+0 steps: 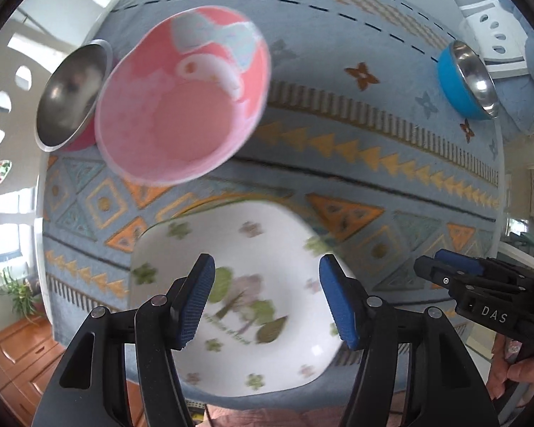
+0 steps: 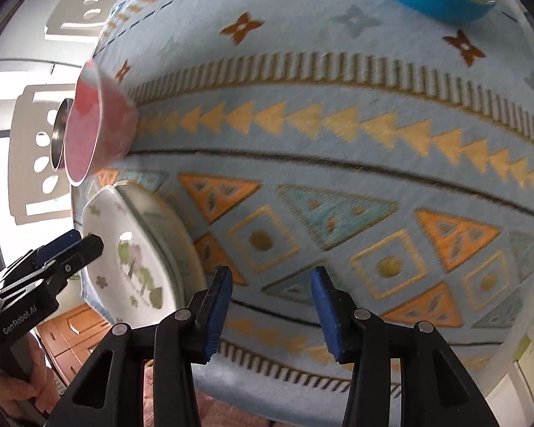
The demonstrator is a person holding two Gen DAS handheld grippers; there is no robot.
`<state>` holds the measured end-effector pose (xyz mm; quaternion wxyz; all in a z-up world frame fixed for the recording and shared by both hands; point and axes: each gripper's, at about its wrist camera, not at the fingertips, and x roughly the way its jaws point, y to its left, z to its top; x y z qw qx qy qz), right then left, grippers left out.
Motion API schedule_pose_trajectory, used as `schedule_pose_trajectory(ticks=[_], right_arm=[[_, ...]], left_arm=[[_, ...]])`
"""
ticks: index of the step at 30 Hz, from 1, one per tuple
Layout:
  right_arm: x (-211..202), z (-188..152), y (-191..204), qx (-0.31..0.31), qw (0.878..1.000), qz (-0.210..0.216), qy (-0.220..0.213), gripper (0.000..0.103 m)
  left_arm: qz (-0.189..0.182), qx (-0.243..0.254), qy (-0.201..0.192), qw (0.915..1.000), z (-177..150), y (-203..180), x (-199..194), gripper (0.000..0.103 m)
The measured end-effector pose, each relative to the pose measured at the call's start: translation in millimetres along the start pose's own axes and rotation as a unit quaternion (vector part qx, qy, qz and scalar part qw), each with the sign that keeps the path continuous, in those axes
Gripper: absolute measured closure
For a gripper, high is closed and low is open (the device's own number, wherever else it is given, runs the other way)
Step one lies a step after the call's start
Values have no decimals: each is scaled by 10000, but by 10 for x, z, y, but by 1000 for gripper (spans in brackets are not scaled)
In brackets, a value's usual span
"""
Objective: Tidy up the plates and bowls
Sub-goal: 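Open both grippers and lift them away from the plate stack, then move both grippers to the rim of the blue steel bowl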
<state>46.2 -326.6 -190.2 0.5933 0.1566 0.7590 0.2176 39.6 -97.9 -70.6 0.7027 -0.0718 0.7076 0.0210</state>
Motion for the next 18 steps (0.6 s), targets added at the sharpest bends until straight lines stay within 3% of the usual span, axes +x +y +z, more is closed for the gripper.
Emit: schedule_pose_trajectory(ticks=[9, 18], right_arm=[[-327, 346, -348, 244, 9990, 211, -323, 58], [-786, 722, -812, 677, 9947, 279, -720, 58]], left_arm=[[-61, 81, -50, 9999, 454, -542, -16, 44], [-173, 271, -384, 9987, 939, -1114, -210, 44]])
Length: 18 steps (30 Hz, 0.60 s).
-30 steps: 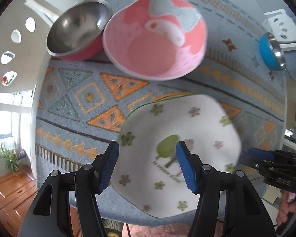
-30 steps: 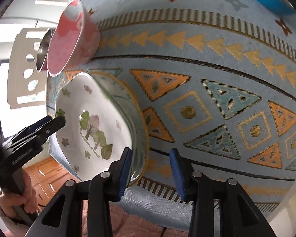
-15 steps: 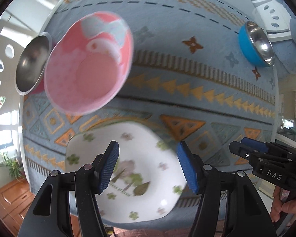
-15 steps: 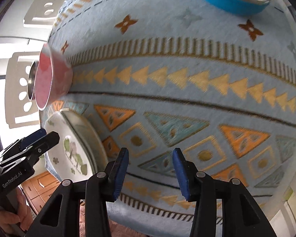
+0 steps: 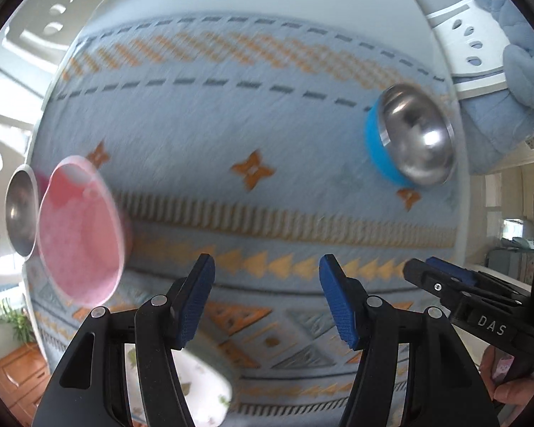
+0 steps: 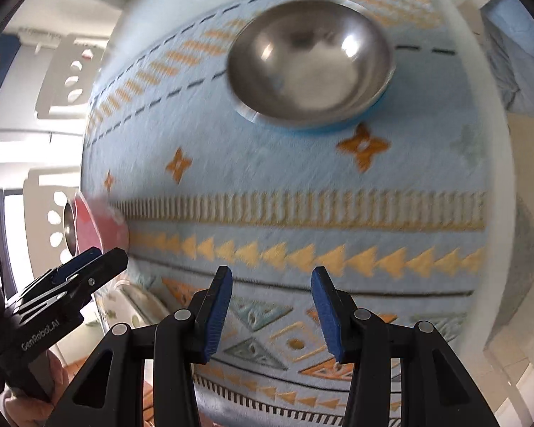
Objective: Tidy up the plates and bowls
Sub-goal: 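Move both grippers to the rim of the blue steel bowl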
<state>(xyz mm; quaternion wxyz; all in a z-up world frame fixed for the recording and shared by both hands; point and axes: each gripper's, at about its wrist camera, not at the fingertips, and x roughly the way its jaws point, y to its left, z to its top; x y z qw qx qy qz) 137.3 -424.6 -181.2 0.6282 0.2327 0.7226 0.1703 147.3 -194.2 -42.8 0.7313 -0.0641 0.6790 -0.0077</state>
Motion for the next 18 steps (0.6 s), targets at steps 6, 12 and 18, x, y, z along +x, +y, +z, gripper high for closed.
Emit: schedule_pose_trajectory(ticks=[6, 12, 18], right_arm=[[-175, 375, -279, 514, 9980, 245, -283, 58], [-226, 570, -416, 803, 9948, 441, -446, 58], [-139, 703, -467, 1019, 9925, 492, -453, 58]], left_arm=[[-198, 35, -135, 9997, 315, -285, -40, 44], [-365, 1, -25, 9993, 557, -540, 101, 44], [-238, 4, 51, 9997, 691, -668, 268, 44]])
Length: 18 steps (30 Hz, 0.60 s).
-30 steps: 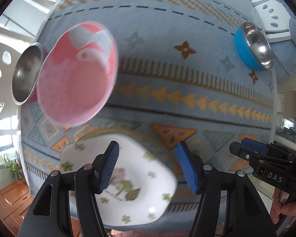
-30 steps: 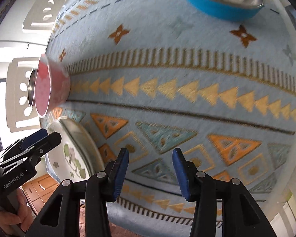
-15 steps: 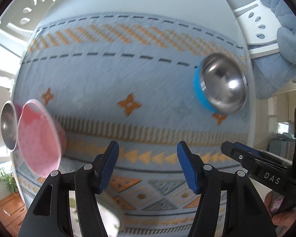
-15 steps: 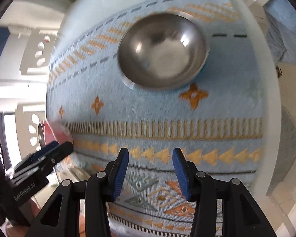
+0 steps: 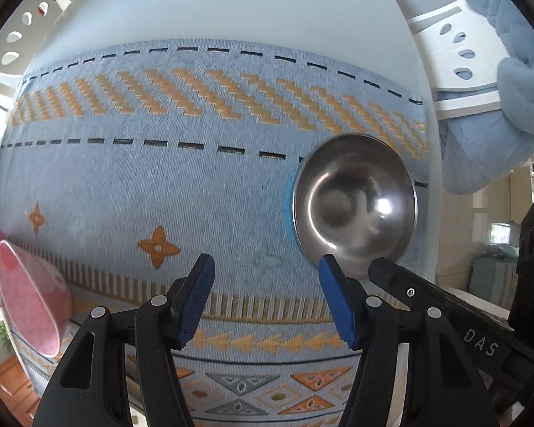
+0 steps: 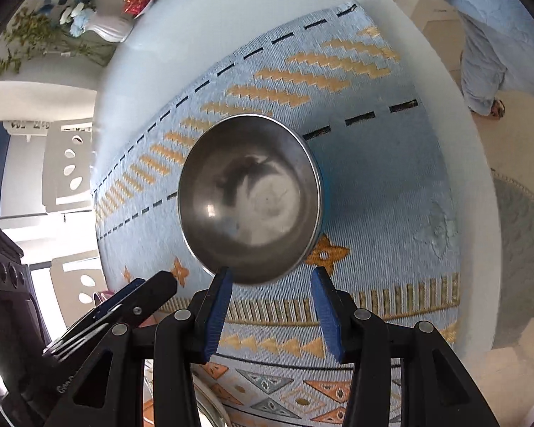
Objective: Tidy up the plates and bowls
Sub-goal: 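Move both grippers to the rim of the blue steel bowl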
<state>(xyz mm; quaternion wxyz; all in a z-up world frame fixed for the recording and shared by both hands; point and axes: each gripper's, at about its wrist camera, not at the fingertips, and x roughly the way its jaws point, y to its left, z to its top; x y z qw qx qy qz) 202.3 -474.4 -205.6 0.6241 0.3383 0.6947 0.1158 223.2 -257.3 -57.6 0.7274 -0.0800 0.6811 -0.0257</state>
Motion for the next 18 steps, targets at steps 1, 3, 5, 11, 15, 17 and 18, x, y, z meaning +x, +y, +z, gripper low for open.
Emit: schedule_pose_trajectory(ticks=[1, 3, 5, 11, 15, 17, 18], right_arm=[[13, 27, -10, 7, 10000, -22, 6, 58], [40, 71, -28, 14, 10000, -40, 37, 58], [54, 113, -76, 16, 9999, -58, 85, 58], [175, 178, -109, 27, 9997, -132, 215, 58], [237, 197, -140, 63, 9994, -160, 295, 58], [255, 203, -140, 66, 9994, -172, 305, 58], [260, 195, -129, 67, 9993, -185, 310, 58]], left_arm=[[19, -5, 11, 10000, 19, -7, 18, 44], [19, -29, 36, 10000, 48, -9, 57, 44], [33, -23, 67, 10000, 74, -14, 106, 44], [-5, -117, 203, 9997, 157, -2, 254, 44], [21, -114, 241, 9996, 187, -5, 337, 44], [-20, -142, 262, 9996, 193, -10, 385, 45], [-29, -148, 279, 9995, 195, -11, 408, 46]])
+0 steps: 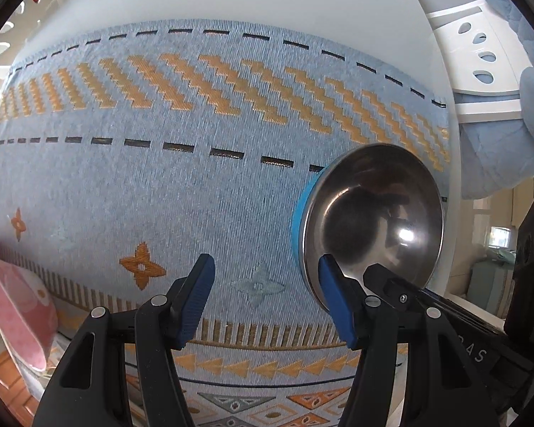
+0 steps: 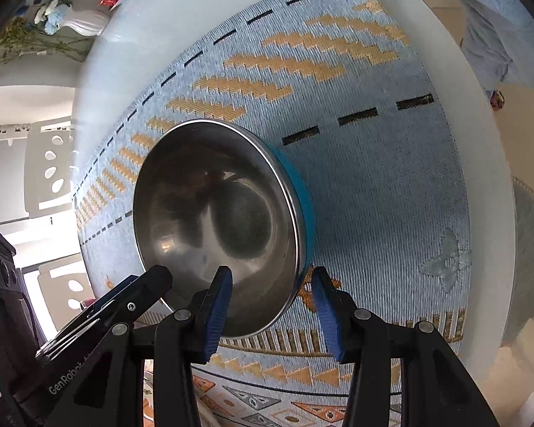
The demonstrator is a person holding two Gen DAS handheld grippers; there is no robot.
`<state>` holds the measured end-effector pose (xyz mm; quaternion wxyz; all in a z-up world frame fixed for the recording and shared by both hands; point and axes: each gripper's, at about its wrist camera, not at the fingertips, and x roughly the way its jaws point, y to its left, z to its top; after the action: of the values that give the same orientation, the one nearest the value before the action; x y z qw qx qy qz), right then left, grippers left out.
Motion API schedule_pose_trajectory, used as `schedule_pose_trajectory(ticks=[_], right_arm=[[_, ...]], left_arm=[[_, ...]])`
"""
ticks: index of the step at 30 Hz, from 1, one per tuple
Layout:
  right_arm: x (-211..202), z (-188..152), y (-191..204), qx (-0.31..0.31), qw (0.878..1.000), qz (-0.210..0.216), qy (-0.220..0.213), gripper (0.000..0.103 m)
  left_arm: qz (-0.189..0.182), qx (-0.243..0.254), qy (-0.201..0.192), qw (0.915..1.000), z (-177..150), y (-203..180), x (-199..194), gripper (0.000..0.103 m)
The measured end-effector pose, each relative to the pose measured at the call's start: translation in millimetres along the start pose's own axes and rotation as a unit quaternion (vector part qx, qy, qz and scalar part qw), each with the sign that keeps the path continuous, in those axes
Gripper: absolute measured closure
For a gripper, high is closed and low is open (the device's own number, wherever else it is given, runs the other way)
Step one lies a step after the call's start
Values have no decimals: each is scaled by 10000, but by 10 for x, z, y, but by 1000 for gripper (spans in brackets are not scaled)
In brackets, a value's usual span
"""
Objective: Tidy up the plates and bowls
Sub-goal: 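Move both grippers to the rim of the blue steel bowl, then close both grippers on the blue bowl rim and lift it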
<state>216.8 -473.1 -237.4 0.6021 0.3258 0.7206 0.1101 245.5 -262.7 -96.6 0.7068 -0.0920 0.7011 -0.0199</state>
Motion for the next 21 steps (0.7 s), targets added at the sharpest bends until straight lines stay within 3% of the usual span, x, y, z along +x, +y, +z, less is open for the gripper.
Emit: schedule_pose_trajectory(ticks=[12, 17, 21], right_arm=[[197, 45, -8, 86, 9998, -88, 138, 58], [219, 36, -55, 157, 9998, -8, 77, 58], [218, 40, -20, 13, 10000, 45, 16, 50]], left_arm=[[-98, -101, 106, 9998, -53, -60, 317, 53], [-25, -188, 214, 9996, -95, -46, 537, 51], [-99, -261, 217, 9994, -165, -36, 689, 46]])
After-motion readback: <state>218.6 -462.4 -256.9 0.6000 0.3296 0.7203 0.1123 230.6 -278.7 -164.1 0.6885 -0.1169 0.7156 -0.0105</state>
